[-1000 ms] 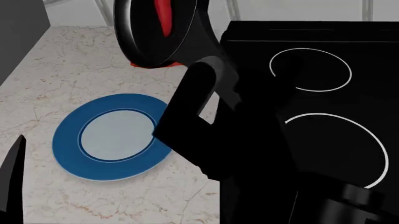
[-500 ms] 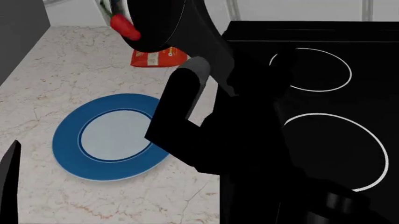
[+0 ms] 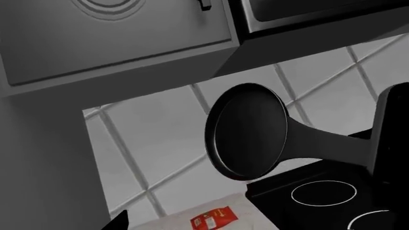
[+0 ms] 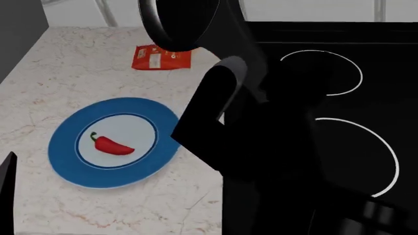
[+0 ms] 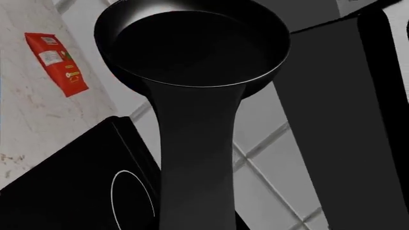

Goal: Pick up the pan and dump the vegetables in it onto the plate. Then return the pan to the stove.

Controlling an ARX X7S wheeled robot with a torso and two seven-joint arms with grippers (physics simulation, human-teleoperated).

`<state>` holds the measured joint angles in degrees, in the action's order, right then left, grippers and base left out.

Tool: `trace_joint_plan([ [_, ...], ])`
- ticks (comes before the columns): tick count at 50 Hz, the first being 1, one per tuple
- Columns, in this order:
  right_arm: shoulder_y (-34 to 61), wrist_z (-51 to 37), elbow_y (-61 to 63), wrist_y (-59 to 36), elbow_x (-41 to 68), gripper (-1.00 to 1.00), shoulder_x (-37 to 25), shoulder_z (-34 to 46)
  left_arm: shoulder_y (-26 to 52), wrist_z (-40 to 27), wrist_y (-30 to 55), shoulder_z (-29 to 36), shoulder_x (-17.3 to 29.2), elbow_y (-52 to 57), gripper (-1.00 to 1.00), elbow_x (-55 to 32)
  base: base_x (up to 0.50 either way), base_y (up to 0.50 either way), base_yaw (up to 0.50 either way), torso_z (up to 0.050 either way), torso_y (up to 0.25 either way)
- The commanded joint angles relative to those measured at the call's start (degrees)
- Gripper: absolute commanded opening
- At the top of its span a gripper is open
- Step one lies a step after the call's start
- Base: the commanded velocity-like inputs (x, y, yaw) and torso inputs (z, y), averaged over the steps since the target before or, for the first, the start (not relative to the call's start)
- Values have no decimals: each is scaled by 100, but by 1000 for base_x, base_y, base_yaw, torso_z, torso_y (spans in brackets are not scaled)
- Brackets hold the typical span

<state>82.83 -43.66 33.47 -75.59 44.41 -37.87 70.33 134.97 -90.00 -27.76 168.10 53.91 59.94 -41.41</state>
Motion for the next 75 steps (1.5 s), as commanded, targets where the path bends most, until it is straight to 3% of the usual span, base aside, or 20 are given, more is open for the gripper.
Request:
trace_joint_plan([
  [1,-91,-102,79,-93,-36,-100,-256,-828,2,1,-13,15,-12,6,100,-7,-128,-500,0,0,10],
  [27,-340,-211,731,202,1099,-100,-736,-2121,2,1,-49,16,20,6,100,-6,-145,-500,0,0,0],
  [75,-207,-656,684,-49,2019,-100,-813,-2746,2,1,-90,18,-71,6,100,-12,-72,-500,0,0,0],
])
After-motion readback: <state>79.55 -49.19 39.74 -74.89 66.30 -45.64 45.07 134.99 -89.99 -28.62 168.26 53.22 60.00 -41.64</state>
